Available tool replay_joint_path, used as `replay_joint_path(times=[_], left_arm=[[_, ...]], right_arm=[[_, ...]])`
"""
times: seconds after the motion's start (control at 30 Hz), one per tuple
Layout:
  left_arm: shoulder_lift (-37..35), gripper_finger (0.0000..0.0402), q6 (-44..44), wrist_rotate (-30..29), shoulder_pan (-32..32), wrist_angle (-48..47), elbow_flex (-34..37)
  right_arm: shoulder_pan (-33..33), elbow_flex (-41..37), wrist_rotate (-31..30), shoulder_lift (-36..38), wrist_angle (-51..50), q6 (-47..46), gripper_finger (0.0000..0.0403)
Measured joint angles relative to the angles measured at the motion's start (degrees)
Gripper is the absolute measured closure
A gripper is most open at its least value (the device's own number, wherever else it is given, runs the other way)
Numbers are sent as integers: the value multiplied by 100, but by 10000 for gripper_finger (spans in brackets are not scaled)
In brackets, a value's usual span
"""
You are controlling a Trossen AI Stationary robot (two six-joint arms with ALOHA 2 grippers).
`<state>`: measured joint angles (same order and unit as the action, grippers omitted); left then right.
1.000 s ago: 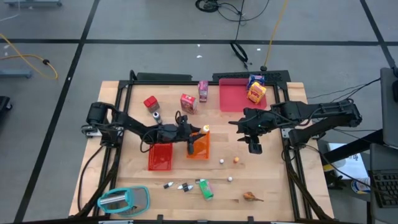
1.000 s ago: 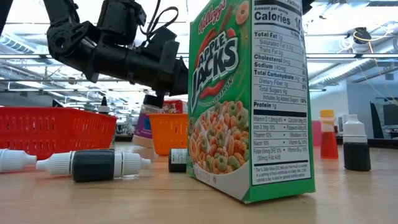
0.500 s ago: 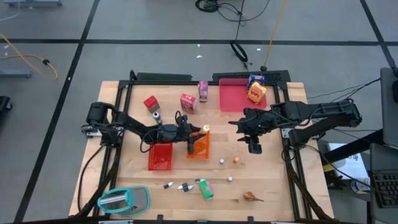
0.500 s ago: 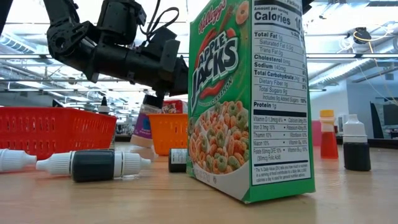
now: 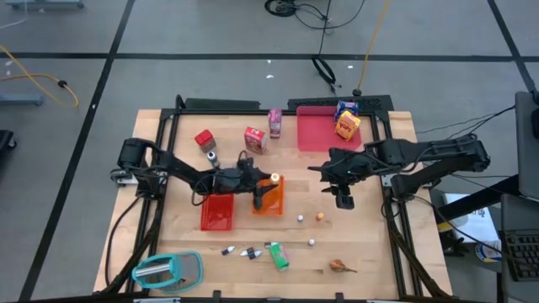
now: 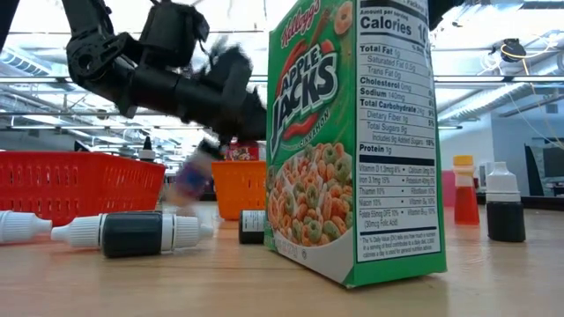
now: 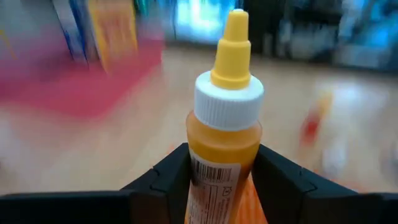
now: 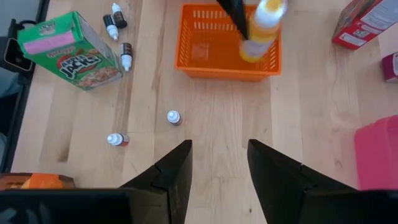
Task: Pick & Place Kitchen Items
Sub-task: Put the large yellow food coloring bottle into the orange bin
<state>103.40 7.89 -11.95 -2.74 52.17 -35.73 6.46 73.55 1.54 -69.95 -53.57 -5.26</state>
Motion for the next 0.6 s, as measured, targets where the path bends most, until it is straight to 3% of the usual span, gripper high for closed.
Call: replay_joint_path(times=[0.6], left_arm=[[-8, 243, 28, -267, 31, -22, -10]], right_arm=[[2, -87, 0, 0, 154, 40, 257]])
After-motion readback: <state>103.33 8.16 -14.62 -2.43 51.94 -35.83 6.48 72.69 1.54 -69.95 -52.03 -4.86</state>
